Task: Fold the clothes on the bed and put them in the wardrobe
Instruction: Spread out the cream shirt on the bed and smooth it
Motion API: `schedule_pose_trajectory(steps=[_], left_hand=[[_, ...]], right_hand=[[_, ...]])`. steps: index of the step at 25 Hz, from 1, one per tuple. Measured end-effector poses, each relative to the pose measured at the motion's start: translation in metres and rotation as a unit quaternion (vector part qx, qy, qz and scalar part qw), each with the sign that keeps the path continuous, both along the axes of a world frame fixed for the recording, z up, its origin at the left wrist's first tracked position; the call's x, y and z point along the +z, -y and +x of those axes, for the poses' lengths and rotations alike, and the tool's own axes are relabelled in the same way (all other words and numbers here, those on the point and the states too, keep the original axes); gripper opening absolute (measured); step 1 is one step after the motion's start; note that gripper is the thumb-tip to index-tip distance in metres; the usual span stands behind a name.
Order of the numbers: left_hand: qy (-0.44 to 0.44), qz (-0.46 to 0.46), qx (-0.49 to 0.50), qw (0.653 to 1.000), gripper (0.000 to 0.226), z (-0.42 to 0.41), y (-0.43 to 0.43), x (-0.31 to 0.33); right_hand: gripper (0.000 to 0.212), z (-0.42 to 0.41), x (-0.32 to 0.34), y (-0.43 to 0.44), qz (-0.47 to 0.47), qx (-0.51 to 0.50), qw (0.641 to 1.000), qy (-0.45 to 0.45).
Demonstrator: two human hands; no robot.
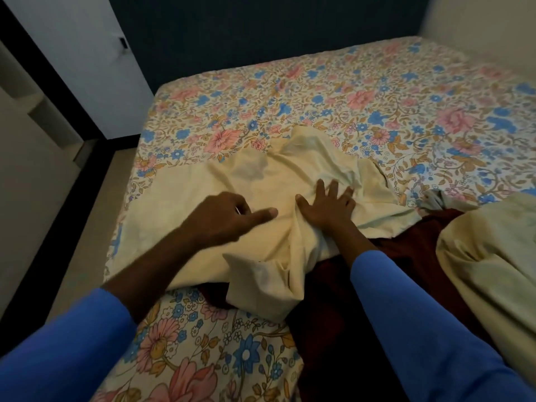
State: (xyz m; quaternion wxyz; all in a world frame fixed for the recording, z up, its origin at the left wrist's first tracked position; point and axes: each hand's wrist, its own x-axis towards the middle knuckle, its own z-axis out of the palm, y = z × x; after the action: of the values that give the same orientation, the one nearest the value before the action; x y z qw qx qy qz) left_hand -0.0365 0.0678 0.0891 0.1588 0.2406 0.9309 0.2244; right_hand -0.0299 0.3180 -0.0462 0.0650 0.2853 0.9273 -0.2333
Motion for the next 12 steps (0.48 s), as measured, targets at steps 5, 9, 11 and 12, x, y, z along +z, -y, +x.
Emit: schedule_pose_trajectory(steps=[5, 9, 11, 12], left_hand=[[-0.329, -0.057, -0.102, 0.937, 0.066, 0.091, -0.017, -0.08], [-0.348, -0.077, -0.166, 0.92, 0.034, 0.086, -0.007, -0.083], [-0.209, 0.061, -0.049, 0.975, 0.03, 0.076, 0.007, -0.063], [-0.113, 0.145, 0.027, 0.983, 0.029, 0.067, 0.011, -0.05]], right_hand=[[0.093, -0.007, -0.011, 0.011, 0.047, -0.013, 0.999, 0.013], [0.093, -0.007, -0.01, 0.007, 0.043, -0.013, 0.999, 0.021], [0.092, -0.006, -0.008, 0.006, 0.032, -0.009, 0.999, 0.023], [0.091, -0.006, -0.006, 0.006, 0.019, -0.013, 1.0, 0.021]])
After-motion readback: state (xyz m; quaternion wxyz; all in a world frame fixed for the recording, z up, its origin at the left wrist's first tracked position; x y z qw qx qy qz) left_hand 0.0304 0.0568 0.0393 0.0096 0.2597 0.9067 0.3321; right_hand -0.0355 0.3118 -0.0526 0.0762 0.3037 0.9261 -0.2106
